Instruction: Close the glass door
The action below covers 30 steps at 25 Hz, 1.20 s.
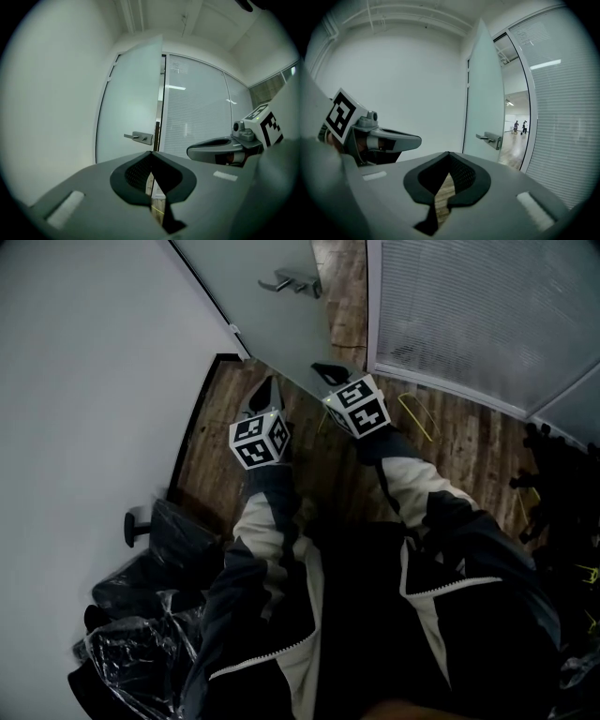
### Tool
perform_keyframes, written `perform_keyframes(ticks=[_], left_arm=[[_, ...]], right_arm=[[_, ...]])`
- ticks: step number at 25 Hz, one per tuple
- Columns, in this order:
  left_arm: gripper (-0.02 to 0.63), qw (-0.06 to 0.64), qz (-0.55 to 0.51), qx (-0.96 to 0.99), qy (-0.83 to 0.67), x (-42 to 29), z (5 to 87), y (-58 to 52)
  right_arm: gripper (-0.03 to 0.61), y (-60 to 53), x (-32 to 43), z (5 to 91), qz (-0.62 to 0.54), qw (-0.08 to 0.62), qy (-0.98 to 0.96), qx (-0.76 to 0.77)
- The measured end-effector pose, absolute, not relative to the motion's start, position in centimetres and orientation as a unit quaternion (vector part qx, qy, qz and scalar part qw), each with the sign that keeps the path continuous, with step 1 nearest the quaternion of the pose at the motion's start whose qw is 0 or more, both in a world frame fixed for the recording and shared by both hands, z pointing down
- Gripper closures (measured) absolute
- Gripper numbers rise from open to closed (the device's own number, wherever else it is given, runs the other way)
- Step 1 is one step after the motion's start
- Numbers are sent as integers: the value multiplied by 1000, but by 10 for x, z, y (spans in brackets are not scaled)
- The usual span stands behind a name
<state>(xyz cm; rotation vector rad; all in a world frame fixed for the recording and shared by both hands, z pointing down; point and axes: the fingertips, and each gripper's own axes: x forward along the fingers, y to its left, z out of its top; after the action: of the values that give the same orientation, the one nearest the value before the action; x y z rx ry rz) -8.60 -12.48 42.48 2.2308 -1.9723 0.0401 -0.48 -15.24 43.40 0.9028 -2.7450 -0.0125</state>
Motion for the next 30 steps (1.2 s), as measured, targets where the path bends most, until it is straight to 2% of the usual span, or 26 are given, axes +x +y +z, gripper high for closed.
perform_keyframes(ticks=[16, 26, 30], left_arm=[[611, 77, 13, 822, -564, -149, 412, -285], [611, 93, 12, 825, -558, -170, 429, -346], [611, 94, 15, 816, -571, -170, 430, -378]], right_arm=[[572, -291, -57, 417, -14, 136, -892, 431], [572, -354, -80, 423, -10, 152, -886, 438], [572, -394, -89, 412, -12, 87, -903, 420]])
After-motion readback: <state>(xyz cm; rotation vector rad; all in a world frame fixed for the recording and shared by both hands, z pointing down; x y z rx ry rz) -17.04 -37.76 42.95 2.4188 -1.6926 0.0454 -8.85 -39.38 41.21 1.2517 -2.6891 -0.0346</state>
